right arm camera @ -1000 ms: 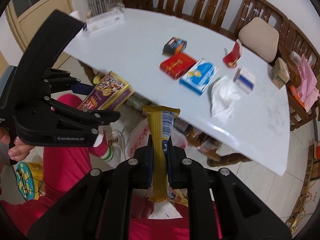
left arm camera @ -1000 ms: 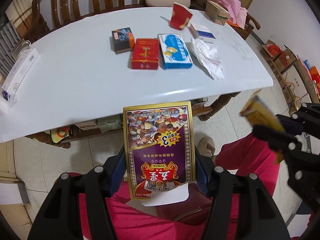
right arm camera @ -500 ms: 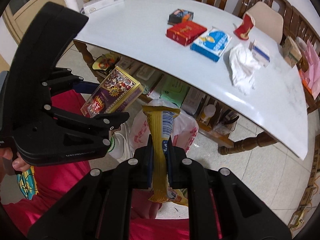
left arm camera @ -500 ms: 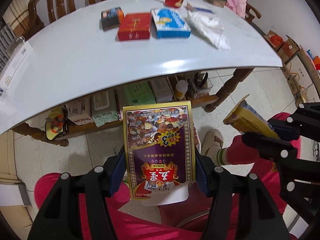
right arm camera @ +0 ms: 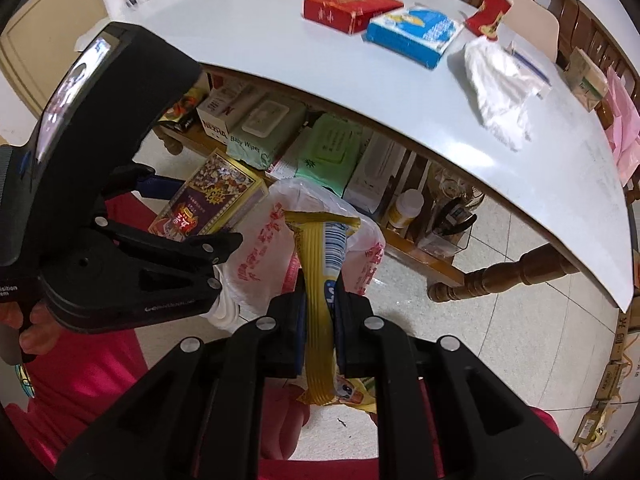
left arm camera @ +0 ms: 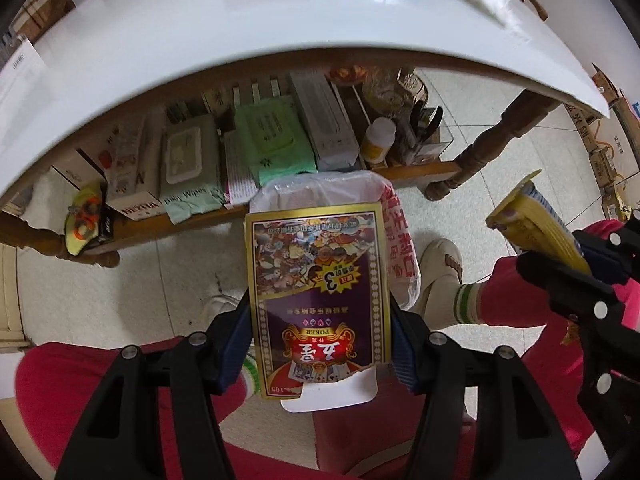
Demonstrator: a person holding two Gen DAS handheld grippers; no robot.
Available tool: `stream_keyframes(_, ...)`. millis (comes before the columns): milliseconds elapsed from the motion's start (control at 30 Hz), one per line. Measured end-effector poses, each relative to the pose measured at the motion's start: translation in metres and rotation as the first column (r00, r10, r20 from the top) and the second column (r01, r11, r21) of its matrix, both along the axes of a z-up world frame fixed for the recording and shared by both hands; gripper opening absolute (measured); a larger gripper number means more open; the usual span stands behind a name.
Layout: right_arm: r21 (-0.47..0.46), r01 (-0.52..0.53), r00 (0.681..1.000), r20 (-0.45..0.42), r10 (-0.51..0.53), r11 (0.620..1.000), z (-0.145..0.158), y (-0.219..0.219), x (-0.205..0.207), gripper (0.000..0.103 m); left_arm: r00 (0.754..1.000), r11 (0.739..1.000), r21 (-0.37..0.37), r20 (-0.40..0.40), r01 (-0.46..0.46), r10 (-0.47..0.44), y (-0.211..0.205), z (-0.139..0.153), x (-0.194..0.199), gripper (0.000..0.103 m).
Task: Collect trash
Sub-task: 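Carry the card box and wrapper down to the white trash bag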
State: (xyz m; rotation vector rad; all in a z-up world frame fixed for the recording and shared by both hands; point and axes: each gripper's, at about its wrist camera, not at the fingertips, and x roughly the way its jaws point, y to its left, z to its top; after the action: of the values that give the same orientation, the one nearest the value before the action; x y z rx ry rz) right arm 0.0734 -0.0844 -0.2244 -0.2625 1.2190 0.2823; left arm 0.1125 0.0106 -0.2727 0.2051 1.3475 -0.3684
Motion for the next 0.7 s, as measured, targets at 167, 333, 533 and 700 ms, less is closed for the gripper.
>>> stream_keyframes(167,0.007,0.018,0.999,-0.037,-0.017,1.0,-0.022,-0.004,0.011,0.012,0.998,1.0,-0.005,-0.057,-0.03,0.029,-0.001,-0.027,0.012,0.058)
stream_keyframes(333,0.014,0.037,0.996,-0.081,-0.036,0.999,-0.043,-0.006,0.024,0.012,0.994,0.999,0.0,-0.101,-0.048,0.047,-0.002,-0.053,0.023,0.058)
stream_keyframes(533,0.01,0.044,0.993,-0.11,-0.043,0.999,-0.061,-0.004,0.035,0.012,0.988,0.998,0.004,-0.144,-0.055,0.055,-0.003,-0.076,0.031,0.058)
stream_keyframes(700,0.015,0.053,0.989,-0.143,-0.05,0.998,-0.077,-0.006,0.043,0.012,0.979,0.997,0.009,-0.188,-0.073,0.073,0.0,-0.096,0.041,0.058)
